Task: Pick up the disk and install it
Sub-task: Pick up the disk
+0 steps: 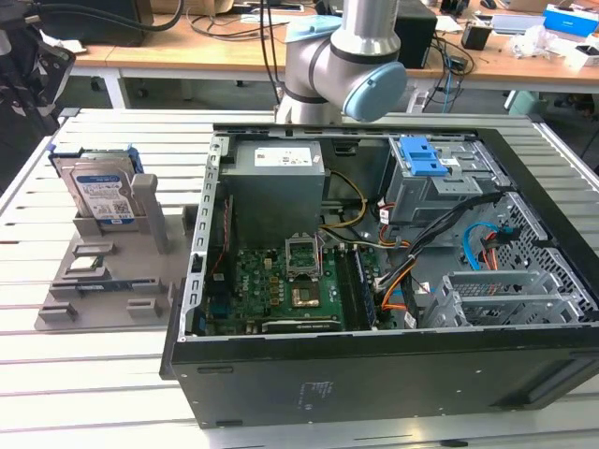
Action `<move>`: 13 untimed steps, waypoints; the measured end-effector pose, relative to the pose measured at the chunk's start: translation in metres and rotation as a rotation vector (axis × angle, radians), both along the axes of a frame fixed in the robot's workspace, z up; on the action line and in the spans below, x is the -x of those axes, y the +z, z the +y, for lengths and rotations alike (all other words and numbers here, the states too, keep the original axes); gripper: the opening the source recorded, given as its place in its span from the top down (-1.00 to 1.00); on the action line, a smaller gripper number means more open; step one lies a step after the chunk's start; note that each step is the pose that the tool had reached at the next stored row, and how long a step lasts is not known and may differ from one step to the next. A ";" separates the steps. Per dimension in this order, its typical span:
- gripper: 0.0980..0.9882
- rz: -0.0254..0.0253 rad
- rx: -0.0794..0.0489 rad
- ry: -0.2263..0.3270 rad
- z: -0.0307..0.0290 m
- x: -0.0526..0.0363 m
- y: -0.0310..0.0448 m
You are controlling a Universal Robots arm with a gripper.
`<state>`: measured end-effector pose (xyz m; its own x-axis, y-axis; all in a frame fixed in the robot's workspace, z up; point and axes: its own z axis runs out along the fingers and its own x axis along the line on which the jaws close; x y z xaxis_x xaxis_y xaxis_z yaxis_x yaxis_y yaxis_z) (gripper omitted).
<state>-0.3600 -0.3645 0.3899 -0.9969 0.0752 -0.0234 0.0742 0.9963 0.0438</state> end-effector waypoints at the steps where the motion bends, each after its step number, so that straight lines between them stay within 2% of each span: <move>1: 0.98 0.0000 0.000 0.000 0.0000 0.0000 0.0000; 4: 0.98 0.0000 0.000 0.001 0.0001 0.0000 0.0000; 7: 0.98 0.0000 0.000 0.035 0.0001 0.0000 0.0000; 11: 0.98 0.0000 0.000 0.124 0.0001 0.0000 0.0000; 12: 0.98 0.0000 0.000 0.180 0.0001 0.0000 0.0000; 13: 0.98 0.0000 0.000 0.205 0.0001 0.0000 0.0000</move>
